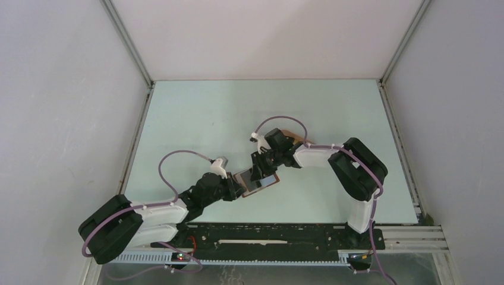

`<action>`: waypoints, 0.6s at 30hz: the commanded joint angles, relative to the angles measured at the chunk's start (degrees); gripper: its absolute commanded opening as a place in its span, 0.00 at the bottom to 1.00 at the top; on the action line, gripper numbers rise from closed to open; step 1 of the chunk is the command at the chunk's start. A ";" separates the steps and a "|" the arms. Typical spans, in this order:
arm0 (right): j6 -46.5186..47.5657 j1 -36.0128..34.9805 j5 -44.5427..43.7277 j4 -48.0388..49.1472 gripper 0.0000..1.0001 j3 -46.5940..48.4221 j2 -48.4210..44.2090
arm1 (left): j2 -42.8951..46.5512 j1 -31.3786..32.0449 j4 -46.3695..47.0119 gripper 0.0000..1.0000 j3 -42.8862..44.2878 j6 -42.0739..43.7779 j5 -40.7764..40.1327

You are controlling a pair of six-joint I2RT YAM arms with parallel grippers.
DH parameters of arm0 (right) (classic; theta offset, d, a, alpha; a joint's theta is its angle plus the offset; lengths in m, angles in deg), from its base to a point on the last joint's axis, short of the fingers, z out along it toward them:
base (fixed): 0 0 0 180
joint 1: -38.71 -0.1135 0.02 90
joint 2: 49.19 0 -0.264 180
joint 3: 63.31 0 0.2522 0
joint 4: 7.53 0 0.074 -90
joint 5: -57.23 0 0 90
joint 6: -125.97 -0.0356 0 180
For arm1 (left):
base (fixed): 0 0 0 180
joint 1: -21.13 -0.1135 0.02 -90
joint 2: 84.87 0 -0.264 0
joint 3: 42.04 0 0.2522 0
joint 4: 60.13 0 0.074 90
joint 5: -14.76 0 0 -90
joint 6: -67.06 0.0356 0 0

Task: Put the credit cards into the card holder
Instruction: Insert the credit card into the card holder.

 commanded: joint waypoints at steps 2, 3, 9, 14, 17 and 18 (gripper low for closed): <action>4.26 -4.28 -1.87 -4.97 0.41 3.36 -2.26 | 1.74 0.22 0.37 0.18 -0.47 -0.25 0.12; 4.75 -4.78 -2.84 -5.57 0.41 3.80 -2.26 | 2.12 0.20 0.22 0.17 -0.58 -0.25 0.02; 5.59 -6.72 -2.42 -7.81 0.41 5.56 -2.17 | 5.21 0.20 -1.94 0.18 -1.01 -0.17 -0.36; 3.26 -5.68 6.96 -6.82 0.42 6.20 -1.44 | 7.76 0.19 -4.22 0.18 -1.44 -0.07 -2.21; 4.72 -4.88 5.12 -8.37 0.42 6.93 -1.30 | 8.85 0.21 -5.11 0.18 -1.60 -0.03 -2.75; 5.18 -4.54 4.48 -8.92 0.42 7.17 -1.21 | 9.13 0.15 -5.40 0.18 -1.67 -0.07 -2.88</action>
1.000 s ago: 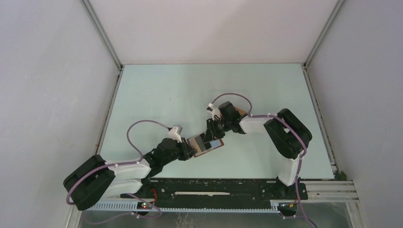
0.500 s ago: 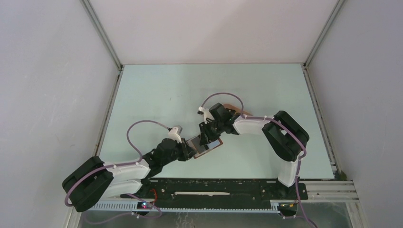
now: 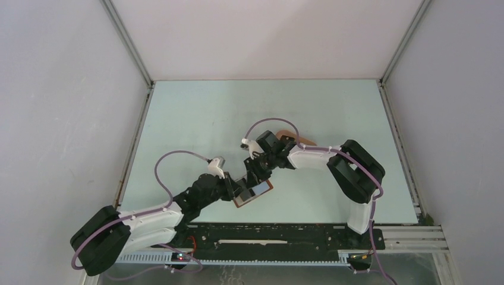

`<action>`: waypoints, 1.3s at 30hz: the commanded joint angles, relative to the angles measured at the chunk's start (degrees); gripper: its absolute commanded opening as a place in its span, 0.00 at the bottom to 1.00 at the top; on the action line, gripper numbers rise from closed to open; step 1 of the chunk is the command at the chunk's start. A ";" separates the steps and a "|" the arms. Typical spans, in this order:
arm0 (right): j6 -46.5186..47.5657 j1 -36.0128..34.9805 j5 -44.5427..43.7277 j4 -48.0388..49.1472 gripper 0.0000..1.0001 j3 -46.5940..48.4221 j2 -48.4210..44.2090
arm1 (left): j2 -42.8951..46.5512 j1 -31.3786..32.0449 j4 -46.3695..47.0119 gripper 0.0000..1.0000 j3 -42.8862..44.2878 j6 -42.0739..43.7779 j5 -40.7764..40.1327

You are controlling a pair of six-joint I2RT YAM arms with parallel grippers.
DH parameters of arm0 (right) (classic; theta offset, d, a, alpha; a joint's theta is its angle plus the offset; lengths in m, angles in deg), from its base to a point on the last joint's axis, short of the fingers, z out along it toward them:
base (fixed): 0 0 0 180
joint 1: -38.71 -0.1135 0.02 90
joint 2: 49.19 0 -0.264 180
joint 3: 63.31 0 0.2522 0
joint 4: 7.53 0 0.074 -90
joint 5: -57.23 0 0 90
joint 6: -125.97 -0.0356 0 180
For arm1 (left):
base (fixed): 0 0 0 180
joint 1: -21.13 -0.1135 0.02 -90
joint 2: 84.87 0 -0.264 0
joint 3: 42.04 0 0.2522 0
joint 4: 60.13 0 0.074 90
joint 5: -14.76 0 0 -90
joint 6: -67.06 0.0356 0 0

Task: Put the credit cards into the card holder
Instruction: Insert the credit card into the card holder.

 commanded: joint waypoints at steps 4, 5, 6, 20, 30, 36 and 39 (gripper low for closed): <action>1.97 1.69 2.24 -2.34 0.42 3.10 -1.50 | 3.00 0.13 -2.92 0.18 -1.37 -0.17 -3.56; 2.29 1.87 2.09 -2.39 0.42 3.10 -1.66 | 3.66 0.13 -3.96 0.18 -1.29 -0.18 -4.03; 2.54 2.01 1.89 -2.45 0.41 3.15 -1.75 | 4.45 0.13 -5.06 0.18 -1.23 -0.28 -4.51; 8.56 1.29 -6.92 -7.15 0.09 6.55 2.92 | 17.41 0.13 -23.30 0.10 -1.10 -3.52 -10.85; 10.21 -1.78 -8.34 -9.17 0.07 8.16 4.95 | 10.12 0.14 -25.57 0.00 0.90 -3.62 -10.90; 10.03 -4.89 -6.98 -9.75 0.07 8.98 4.70 | 6.39 0.10 -21.13 0.00 0.74 -3.27 -9.16; 10.35 -6.68 -7.21 -10.53 0.07 9.82 4.45 | 4.17 0.12 -19.08 0.00 0.71 -3.17 -8.50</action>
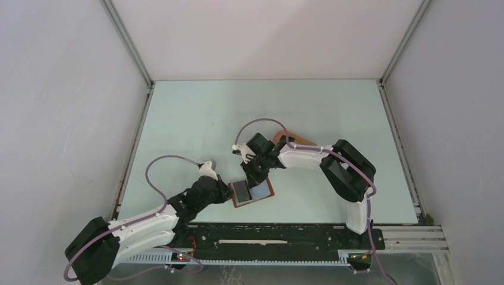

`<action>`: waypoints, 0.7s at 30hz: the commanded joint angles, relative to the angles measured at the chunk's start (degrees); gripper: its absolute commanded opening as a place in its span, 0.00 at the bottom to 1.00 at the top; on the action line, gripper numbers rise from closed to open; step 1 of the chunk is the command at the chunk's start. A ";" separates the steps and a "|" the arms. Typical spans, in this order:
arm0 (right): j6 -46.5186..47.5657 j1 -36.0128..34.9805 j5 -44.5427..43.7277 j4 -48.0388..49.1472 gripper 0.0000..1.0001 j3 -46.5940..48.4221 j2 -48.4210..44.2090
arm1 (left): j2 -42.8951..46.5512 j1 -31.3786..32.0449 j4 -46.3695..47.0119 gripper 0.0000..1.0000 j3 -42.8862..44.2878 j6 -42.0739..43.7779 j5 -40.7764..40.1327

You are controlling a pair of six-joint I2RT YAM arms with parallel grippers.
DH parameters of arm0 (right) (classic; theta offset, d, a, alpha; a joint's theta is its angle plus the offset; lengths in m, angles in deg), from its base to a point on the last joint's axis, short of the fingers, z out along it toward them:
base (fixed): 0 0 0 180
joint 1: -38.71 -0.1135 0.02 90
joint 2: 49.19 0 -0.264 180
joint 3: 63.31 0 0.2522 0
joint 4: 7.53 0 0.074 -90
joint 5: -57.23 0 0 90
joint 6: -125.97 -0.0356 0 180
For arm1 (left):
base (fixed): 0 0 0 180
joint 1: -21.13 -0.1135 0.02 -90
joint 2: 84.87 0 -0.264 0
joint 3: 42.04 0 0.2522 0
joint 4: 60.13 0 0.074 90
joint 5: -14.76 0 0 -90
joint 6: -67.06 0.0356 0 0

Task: Put the credit cards into the card holder
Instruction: Insert the credit card into the card holder.

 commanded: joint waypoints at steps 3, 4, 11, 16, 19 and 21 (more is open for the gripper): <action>1.96 -3.81 -0.03 -1.71 0.07 3.38 0.09 | -5.16 0.16 1.38 0.00 0.74 0.59 1.45; 2.28 -3.34 -0.73 -1.91 0.07 3.43 -0.37 | -5.44 0.13 1.66 0.00 0.85 0.83 1.37; 9.06 0.94 -5.02 -4.42 0.07 3.43 -6.86 | -5.49 0.05 -0.45 0.01 3.38 3.83 -0.80; 13.80 4.26 -2.40 -6.30 0.07 2.99 -13.83 | -3.04 0.07 -6.52 0.04 7.18 6.01 -2.85; 16.60 6.90 0.76 -7.66 0.07 2.90 -18.70 | 1.18 0.07 -9.83 0.06 8.64 7.00 -3.88; 19.68 8.62 1.81 -9.16 0.07 2.90 -22.61 | 4.95 0.03 -10.55 0.08 8.93 7.95 -3.46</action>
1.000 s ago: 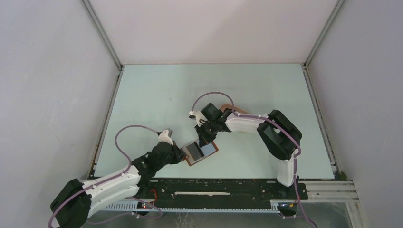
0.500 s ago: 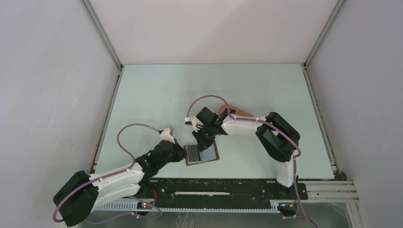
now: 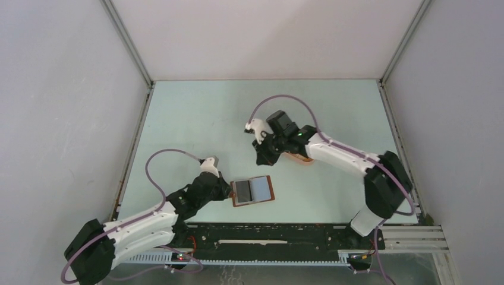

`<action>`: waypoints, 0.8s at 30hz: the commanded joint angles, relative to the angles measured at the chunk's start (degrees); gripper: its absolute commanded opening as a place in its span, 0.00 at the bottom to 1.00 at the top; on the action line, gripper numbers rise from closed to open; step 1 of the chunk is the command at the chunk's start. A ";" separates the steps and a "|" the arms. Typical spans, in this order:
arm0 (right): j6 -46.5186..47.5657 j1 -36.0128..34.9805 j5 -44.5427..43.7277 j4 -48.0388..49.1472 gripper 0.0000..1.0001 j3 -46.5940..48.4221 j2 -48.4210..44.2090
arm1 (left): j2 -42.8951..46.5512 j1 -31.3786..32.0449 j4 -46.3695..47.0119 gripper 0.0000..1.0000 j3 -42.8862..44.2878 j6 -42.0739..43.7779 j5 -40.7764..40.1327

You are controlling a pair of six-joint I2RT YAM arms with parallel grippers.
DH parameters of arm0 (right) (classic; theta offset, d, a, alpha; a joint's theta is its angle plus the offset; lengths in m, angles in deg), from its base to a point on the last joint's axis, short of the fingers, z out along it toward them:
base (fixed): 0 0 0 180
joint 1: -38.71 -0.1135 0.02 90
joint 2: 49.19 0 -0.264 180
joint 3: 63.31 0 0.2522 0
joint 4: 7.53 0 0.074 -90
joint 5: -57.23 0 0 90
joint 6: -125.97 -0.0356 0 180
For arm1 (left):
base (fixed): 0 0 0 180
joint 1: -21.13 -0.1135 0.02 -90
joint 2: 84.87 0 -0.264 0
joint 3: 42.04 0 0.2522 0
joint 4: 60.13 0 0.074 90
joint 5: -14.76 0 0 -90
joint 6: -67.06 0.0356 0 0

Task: Put the credit cards into the card holder
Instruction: Insert the credit card into the card holder, then pick up the credit card from the storage box.

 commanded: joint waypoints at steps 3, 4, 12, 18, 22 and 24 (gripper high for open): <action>13.77 5.64 2.81 -6.16 0.08 1.57 -15.13 | 11.01 0.11 -3.82 0.15 3.88 5.01 0.20; 15.50 6.84 2.22 -7.05 0.08 1.57 -17.71 | 12.73 -0.03 -3.07 0.17 3.89 5.73 1.16; 8.18 27.81 10.64 -6.83 0.50 -3.69 -28.81 | 18.54 0.12 7.54 0.60 4.96 8.34 7.59; 3.13 31.99 23.50 -9.22 0.63 -4.80 -20.41 | 14.82 0.07 12.28 0.76 7.37 9.96 10.73; 0.73 31.45 22.08 1.28 0.70 -10.77 -25.64 | 13.16 0.03 15.57 0.78 6.84 9.99 10.76; 0.87 31.61 24.15 7.12 0.75 -14.74 -29.16 | 13.18 0.03 17.58 0.81 5.40 9.61 10.67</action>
